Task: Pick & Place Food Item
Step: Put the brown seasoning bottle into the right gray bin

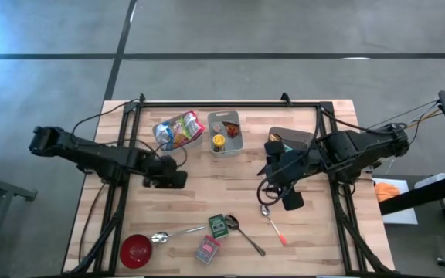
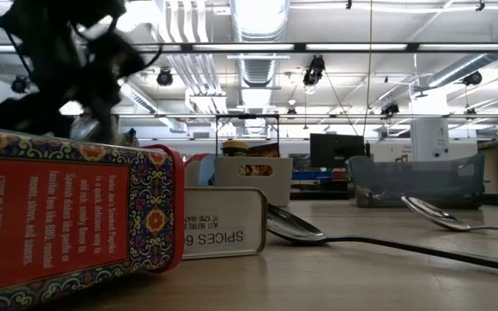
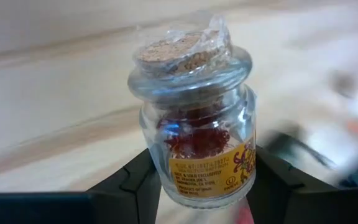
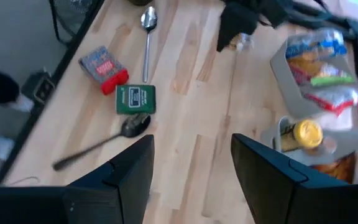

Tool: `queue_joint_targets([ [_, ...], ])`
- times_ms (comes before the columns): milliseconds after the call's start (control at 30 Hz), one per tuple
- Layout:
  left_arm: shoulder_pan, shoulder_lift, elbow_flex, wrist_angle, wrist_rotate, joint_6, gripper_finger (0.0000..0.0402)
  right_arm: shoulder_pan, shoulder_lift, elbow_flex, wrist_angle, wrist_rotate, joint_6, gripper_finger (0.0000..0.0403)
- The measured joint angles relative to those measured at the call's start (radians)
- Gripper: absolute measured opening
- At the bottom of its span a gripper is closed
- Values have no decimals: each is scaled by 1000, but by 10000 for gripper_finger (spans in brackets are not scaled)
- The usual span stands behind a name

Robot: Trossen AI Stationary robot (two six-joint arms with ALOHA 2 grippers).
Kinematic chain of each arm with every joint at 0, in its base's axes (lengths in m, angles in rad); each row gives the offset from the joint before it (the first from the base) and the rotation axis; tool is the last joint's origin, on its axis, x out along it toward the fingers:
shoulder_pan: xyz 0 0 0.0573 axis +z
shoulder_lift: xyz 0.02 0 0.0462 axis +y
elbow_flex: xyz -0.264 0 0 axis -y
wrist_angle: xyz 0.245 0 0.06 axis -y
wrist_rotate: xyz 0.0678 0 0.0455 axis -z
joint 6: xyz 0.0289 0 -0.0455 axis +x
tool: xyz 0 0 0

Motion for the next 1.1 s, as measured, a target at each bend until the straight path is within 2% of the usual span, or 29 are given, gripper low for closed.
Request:
queue_joint_targets([
  [67, 0, 0, 33, 96, 21, 71, 177, 1, 2, 0, 3, 0, -66, 212],
  [167, -3, 0, 79, 332, 48, 160, 177, -9, 2, 0, 65, -2, -124, 212],
  [233, -7, 0, 114, 483, 47, 218, 176, -24, 2, 0, 139, -3, -129, 212],
  [300, -8, 0, 154, 567, 47, 272, 176, -47, 2, 0, 217, -7, -103, 212],
  [467, -11, 6, 278, 550, 76, 407, 176, -119, 4, 0, 342, -104, -76, 212],
  [633, -13, 37, 354, 547, 183, 491, 176, -187, 6, 0, 433, -313, -56, 212],
  [733, -13, 65, 382, 546, 226, 512, 176, -217, 6, -2, 478, -402, -36, 212],
  [933, -13, 117, 406, 554, 287, 540, 176, -259, 38, -3, 506, -423, 37, 225],
  [1100, -15, 130, 403, 565, 327, 543, 176, -267, 113, -2, 505, -425, 54, 291],
])
